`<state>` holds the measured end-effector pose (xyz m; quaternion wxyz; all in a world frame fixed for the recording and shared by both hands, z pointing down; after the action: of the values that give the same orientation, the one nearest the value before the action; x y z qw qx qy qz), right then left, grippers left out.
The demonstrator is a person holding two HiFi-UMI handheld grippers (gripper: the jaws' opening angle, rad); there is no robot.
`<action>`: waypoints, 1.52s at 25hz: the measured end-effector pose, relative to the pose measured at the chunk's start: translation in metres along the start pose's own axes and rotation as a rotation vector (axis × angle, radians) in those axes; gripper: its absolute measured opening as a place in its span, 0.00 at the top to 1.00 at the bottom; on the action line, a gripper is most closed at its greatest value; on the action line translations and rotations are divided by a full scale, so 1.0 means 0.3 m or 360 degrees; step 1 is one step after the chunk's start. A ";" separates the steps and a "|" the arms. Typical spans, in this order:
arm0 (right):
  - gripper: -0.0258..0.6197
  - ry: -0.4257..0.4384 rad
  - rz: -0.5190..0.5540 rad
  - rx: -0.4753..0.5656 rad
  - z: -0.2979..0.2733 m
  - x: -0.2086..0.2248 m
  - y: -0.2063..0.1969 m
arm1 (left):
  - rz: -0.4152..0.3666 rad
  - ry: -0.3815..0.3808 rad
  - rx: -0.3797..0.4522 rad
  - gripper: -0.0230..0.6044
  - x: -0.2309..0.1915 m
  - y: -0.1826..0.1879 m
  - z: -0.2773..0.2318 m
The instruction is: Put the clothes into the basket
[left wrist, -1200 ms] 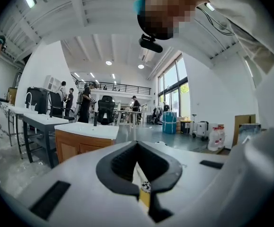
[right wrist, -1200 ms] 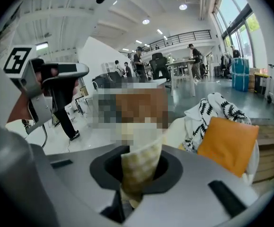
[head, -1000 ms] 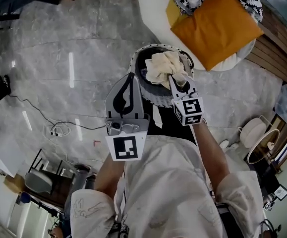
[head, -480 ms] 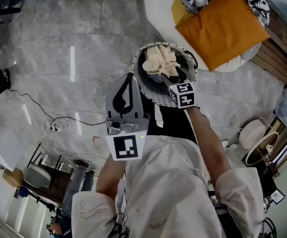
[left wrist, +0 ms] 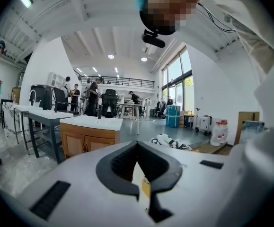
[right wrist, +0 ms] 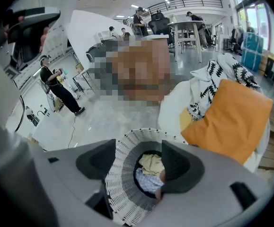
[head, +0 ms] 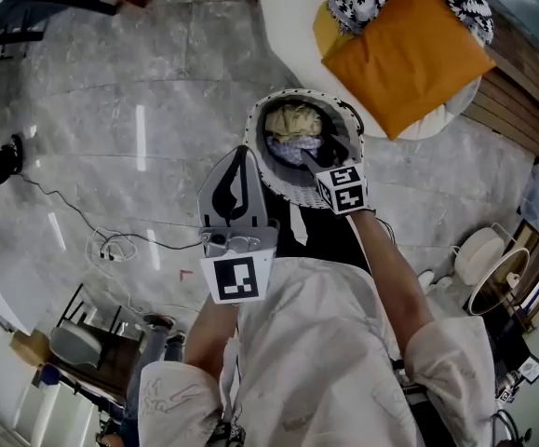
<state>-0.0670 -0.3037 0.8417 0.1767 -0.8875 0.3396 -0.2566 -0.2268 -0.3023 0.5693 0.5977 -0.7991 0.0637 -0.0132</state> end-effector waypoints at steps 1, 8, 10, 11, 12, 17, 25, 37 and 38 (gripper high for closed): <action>0.52 0.0000 0.0011 0.0022 0.017 -0.002 0.010 | -0.0002 0.0000 0.0011 0.96 0.010 0.008 0.007; 0.52 0.0015 0.0077 0.0219 0.195 -0.034 0.094 | -0.0013 0.0011 0.0099 0.96 0.095 0.082 0.078; 0.52 0.0019 0.0085 0.0285 0.258 -0.050 0.121 | -0.0017 0.0010 0.0127 0.96 0.115 0.106 0.105; 0.52 0.0018 0.0092 0.0320 0.294 -0.057 0.136 | -0.0021 0.0008 0.0142 0.96 0.127 0.120 0.119; 0.52 0.0016 0.0100 0.0358 0.330 -0.063 0.153 | -0.0021 0.0009 0.0158 0.96 0.139 0.135 0.132; 0.52 0.0017 0.0144 0.0525 0.521 -0.096 0.246 | -0.0012 0.0016 0.0214 0.96 0.193 0.200 0.206; 0.54 -0.0004 0.0244 0.0901 0.868 -0.121 0.428 | -0.0055 0.0061 0.0336 0.96 0.247 0.335 0.304; 0.53 -0.0026 0.0354 0.1448 1.342 -0.169 0.611 | -0.0057 0.0094 0.0473 0.96 0.342 0.516 0.402; 0.53 -0.0029 0.0359 0.1483 1.372 -0.173 0.619 | -0.0059 0.0089 0.0481 0.96 0.349 0.528 0.410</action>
<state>0.0417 -0.3415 0.4020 0.5854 -0.6737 0.2810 -0.3528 -0.1247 -0.2413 0.3770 0.7089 -0.7003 0.0627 -0.0559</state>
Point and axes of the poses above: the fingertips, and each gripper's own axes: z backward along the fingers, x to its right, y out of its top, the point moved 3 cm from there along z, backward along the fingers, and after that the axes turned 4 degrees about y, right-handed, at the moved point
